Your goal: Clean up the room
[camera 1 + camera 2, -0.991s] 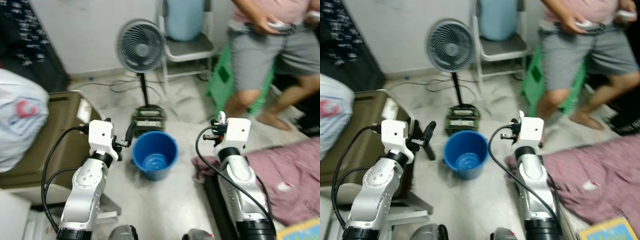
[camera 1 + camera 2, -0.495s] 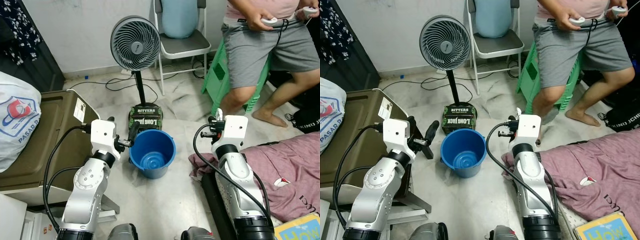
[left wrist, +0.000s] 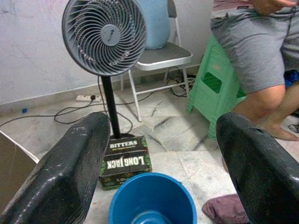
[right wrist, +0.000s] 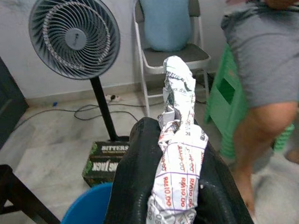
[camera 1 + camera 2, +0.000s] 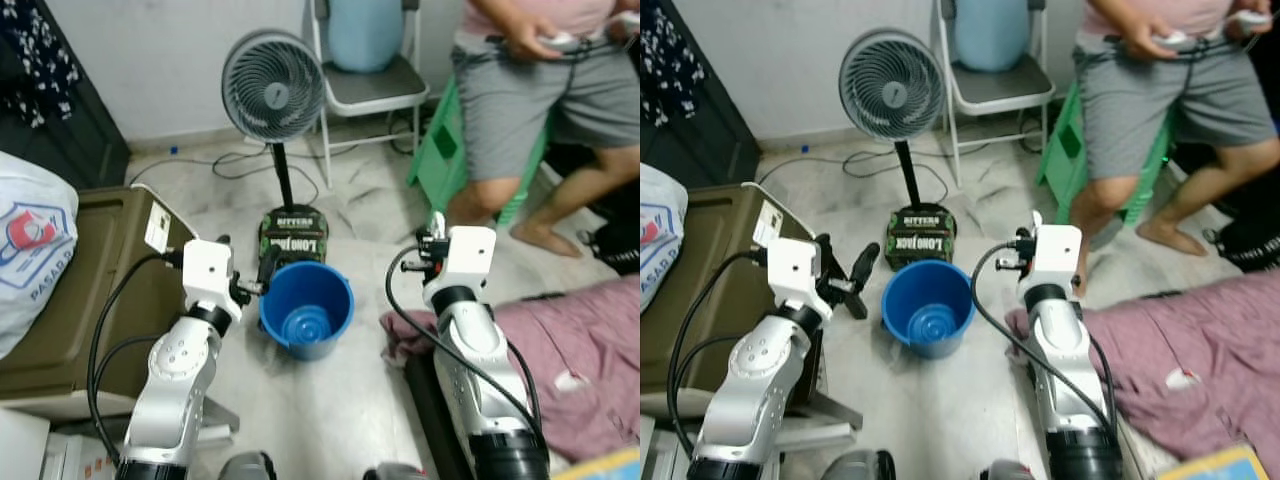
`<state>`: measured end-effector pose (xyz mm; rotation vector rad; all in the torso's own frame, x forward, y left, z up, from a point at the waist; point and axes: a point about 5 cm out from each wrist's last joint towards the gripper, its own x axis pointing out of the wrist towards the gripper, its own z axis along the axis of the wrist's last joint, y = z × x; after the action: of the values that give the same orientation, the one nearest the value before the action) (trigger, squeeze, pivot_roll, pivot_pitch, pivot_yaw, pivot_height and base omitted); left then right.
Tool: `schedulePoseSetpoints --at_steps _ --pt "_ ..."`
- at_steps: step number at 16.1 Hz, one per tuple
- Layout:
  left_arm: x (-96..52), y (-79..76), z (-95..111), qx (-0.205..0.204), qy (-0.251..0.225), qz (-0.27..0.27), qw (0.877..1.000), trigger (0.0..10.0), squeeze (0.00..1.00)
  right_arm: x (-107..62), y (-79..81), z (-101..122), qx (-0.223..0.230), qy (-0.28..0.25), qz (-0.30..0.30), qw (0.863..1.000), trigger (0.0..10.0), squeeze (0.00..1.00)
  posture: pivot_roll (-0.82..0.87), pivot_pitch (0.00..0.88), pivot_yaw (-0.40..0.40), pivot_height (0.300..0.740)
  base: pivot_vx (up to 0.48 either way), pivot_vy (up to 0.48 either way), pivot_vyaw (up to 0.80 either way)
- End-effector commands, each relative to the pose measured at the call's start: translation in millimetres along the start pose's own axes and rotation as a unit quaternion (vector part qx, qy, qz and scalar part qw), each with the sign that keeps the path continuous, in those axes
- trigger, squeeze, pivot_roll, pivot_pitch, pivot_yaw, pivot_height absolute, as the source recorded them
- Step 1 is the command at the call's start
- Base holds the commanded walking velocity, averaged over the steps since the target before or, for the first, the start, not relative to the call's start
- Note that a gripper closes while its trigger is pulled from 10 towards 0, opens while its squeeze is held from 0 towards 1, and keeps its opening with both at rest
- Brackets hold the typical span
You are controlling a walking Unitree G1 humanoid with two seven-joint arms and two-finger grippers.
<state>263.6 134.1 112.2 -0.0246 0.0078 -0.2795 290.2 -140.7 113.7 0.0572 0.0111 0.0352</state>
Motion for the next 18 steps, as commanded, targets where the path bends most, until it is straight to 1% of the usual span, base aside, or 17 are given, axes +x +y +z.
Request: schedulePoseSetpoints --at_steps 1,3,4,9,11,16,17,18 --pt "-0.5 1.3 2.2 0.002 -0.002 -0.004 1.0 10.0 0.0 1.2 4.0 0.0 0.0 0.0 0.009 1.0 10.0 0.0 -0.07 0.095 0.062 0.74 0.259 0.0 0.0" --pt "0.6 0.1 3.2 0.0 -0.006 -0.006 1.0 10.0 0.0 2.7 6.5 4.0 -0.014 -0.011 0.017 1.0 10.0 0.0 -0.07 0.091 0.059 0.74 0.281 0.0 0.0" --pt "0.8 0.1 3.3 0.0 -0.007 -0.005 1.0 10.0 0.0 3.0 6.9 4.8 -0.014 -0.012 0.018 1.0 10.0 0.0 -0.07 0.091 0.059 0.74 0.285 0.0 0.48" --pt "0.2 -0.6 2.6 -0.003 -0.006 -0.001 1.0 10.0 0.0 2.4 6.4 5.5 -0.019 -0.014 0.021 1.0 10.0 0.0 -0.07 0.095 0.052 0.74 0.269 0.0 0.8" --pt "0.7 -0.4 2.9 -0.004 -0.005 -0.001 1.0 10.0 0.0 3.6 6.4 5.2 -0.022 -0.011 0.022 0.999 10.0 0.0 -0.07 0.12 0.052 0.74 0.266 0.0 0.52" --pt "1.9 -0.8 3.4 -0.006 -0.007 0.001 1.0 10.0 0.0 5.4 5.0 4.4 -0.023 -0.007 0.02 1.0 10.0 0.0 -0.07 0.115 0.046 0.74 0.25 0.0 0.0" --pt "2.1 -0.5 3.3 -0.007 -0.007 0.002 1.0 10.0 0.0 5.3 5.1 4.2 -0.012 -0.009 0.019 1.0 10.0 0.0 -0.07 0.114 0.046 0.74 0.255 0.0 0.0" --pt "2.1 0.2 3.1 -0.006 -0.007 0.007 1.0 10.0 0.0 5.2 4.5 3.4 -0.01 -0.006 0.017 1.0 10.0 0.0 -0.07 0.113 0.045 0.74 0.0 0.0 0.0"
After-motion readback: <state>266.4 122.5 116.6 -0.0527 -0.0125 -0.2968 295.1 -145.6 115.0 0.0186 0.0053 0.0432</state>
